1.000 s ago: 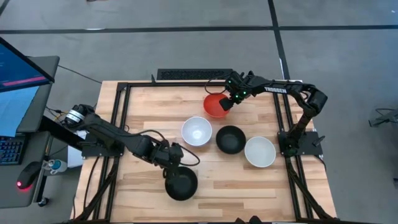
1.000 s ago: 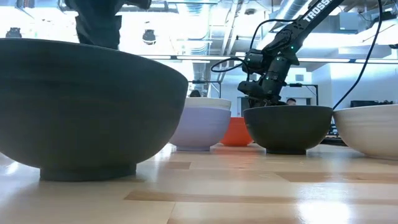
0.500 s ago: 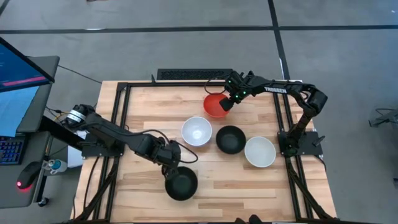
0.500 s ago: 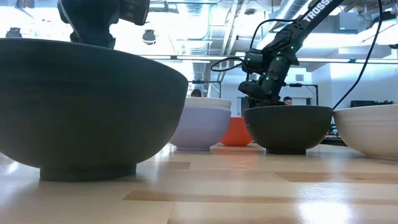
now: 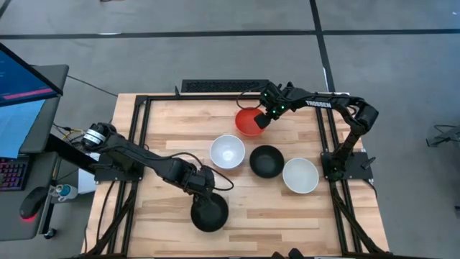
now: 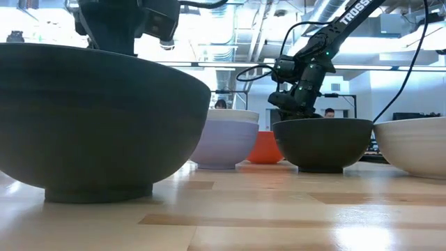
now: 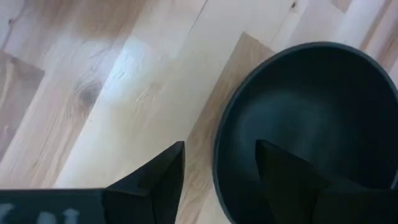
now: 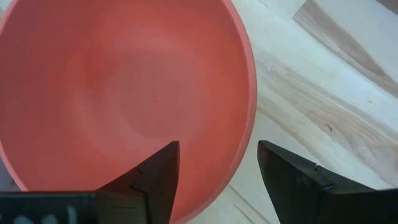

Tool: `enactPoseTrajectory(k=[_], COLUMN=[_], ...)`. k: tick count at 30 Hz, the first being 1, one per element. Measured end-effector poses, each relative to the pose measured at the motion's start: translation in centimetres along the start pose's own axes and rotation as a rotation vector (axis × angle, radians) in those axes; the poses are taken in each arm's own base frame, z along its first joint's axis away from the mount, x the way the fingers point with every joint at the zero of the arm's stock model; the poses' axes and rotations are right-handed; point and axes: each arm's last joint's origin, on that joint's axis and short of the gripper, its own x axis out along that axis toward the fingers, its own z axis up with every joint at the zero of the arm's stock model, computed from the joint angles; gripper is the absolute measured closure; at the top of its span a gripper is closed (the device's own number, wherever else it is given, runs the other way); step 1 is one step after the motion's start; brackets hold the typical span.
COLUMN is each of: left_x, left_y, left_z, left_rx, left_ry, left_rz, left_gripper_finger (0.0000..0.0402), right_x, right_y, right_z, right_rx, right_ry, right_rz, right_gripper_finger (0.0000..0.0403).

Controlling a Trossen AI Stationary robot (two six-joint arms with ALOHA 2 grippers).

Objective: Nest bowls inside each other
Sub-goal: Stack the bottom black bowl on top of the stacked white bowl

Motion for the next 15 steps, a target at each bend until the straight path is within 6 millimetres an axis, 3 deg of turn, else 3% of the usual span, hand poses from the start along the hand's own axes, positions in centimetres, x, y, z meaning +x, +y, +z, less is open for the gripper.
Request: enactPoseTrajectory(k=[8, 15], left_x=[2.9, 3.2], left_y=[-1.0, -0.8], left_z=[-0.1, 0.0], left_rx=[0.017, 0.035], left_ry=[0.046, 0.033], left_rz=[-0.021, 0.006], left_gripper_finger=[0.0234, 0.0262], right_x=[0.0, 0.0], right_y=[0.0, -0.1], right_z=[-0.1, -0.1], right_rx=[0.002, 0.003], right_ry=[0.006, 0.015], right_rz=[-0.001, -0.007], right_gripper_finger=[0.0162, 0.0162])
